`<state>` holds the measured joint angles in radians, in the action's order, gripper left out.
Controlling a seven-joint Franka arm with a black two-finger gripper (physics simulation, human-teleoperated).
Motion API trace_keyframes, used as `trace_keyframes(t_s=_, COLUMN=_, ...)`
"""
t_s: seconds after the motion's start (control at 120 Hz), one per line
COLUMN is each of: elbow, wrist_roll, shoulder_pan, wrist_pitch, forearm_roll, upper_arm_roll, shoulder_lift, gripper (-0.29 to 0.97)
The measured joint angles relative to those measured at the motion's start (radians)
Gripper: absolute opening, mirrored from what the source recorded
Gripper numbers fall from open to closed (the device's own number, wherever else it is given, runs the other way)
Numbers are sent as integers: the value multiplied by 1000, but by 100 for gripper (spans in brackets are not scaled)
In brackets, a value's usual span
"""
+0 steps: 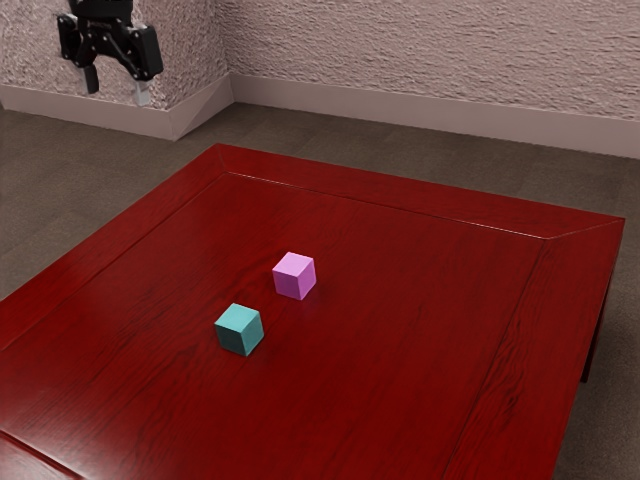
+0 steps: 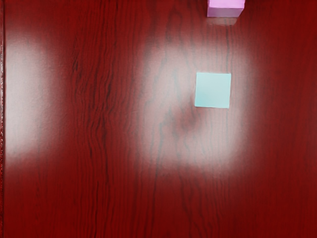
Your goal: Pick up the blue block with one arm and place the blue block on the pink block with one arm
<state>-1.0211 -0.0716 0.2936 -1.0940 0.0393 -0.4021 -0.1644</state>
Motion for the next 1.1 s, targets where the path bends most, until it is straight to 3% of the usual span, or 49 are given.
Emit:
trace_keyframes(t_s=0.217, elbow=-59, wrist_roll=-31, shoulder_pan=12, wrist_pitch=-60, forearm_roll=30, upper_arm_roll=-2, shoulder_lift=3, gripper=68)
trace_keyframes(t_s=0.333, elbow=-184, wrist_roll=-52, shoulder_pan=12, wrist_pitch=-91, forearm_roll=40, upper_arm_roll=-17, shoulder_lift=31, gripper=68)
trace_keyframes(t_s=0.5, elbow=-457, wrist_roll=-78, shoulder_pan=23, wrist_pitch=-239, forearm_roll=55, upper_arm_roll=-18, shoulder_lift=121, gripper=68)
trace_keyframes(t_s=0.742, elbow=-698, wrist_roll=-105, shoulder_pan=85, wrist_pitch=-473, forearm_roll=60, upper_arm_roll=-22, shoulder_lift=127, gripper=68)
trace_keyframes(t_s=0.883, elbow=-807, wrist_roll=-108, shoulder_pan=113, wrist_pitch=-600, forearm_roll=59, upper_arm_roll=-24, shoulder_lift=100, gripper=68)
trace_keyframes(t_s=1.1, elbow=-914, wrist_roll=-86, shoulder_pan=78, wrist_pitch=-752, forearm_roll=38, upper_arm_roll=-43, shoulder_lift=61, gripper=68)
